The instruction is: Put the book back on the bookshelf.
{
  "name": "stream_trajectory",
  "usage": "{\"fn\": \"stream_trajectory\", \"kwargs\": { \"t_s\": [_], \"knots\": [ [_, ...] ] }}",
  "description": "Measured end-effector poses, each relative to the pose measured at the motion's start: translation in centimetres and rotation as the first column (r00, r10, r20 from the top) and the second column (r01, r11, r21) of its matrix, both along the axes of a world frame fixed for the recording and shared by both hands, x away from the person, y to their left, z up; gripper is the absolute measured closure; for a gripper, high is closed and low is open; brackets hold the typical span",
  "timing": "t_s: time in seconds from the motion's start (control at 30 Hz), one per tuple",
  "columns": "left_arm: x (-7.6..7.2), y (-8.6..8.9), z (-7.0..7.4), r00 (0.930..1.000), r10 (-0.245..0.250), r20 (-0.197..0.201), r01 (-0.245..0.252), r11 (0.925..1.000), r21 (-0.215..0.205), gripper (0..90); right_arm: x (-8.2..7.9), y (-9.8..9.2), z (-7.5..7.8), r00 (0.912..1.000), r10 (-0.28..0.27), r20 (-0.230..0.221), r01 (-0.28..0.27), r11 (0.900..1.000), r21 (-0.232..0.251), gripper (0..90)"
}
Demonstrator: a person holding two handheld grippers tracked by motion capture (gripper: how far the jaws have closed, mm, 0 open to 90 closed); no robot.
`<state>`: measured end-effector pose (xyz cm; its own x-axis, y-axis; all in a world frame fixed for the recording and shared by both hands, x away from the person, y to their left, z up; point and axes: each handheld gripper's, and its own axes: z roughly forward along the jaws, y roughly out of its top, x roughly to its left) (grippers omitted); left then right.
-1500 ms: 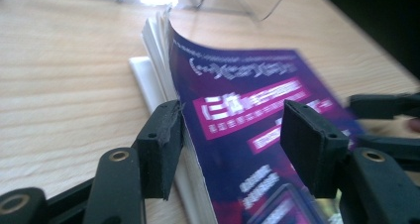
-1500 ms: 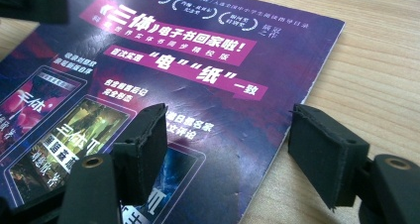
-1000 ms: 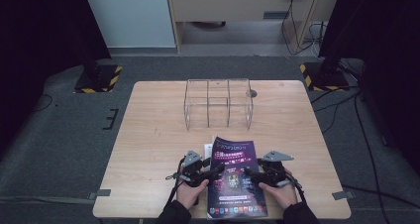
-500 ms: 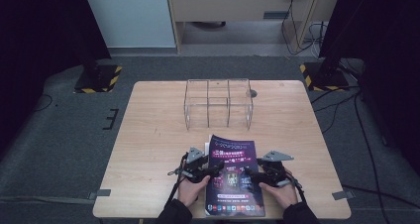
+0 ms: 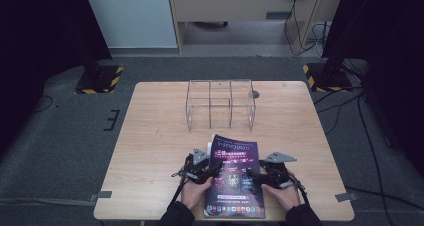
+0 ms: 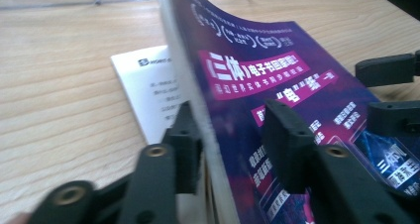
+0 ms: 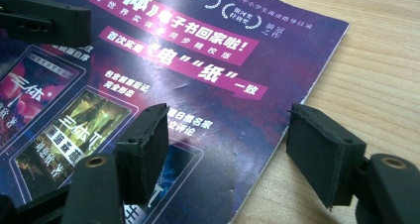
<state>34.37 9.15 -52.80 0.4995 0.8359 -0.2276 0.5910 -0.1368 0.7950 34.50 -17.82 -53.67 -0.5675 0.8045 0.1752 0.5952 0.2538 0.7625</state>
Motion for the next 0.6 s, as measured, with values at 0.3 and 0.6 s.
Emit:
{"fn": "stream_trajectory", "kwargs": {
  "t_s": [0.3, 0.6],
  "knots": [
    [-0.3, 0.2, 0.7, 0.9997, -0.006, 0.024, 0.006, 0.9996, 0.027, 79.3, 0.0, 0.2, 0.0, 0.9999, 0.0, -0.015, 0.0, 1.0, 0.018, 24.3],
    [-0.7, 0.6, 2.3, 0.9987, -0.046, 0.019, 0.047, 0.9975, -0.052, 83.3, 0.1, -0.4, 0.5, 0.9996, 0.005, -0.029, -0.004, 0.999, 0.053, 21.1]
  ]
}}
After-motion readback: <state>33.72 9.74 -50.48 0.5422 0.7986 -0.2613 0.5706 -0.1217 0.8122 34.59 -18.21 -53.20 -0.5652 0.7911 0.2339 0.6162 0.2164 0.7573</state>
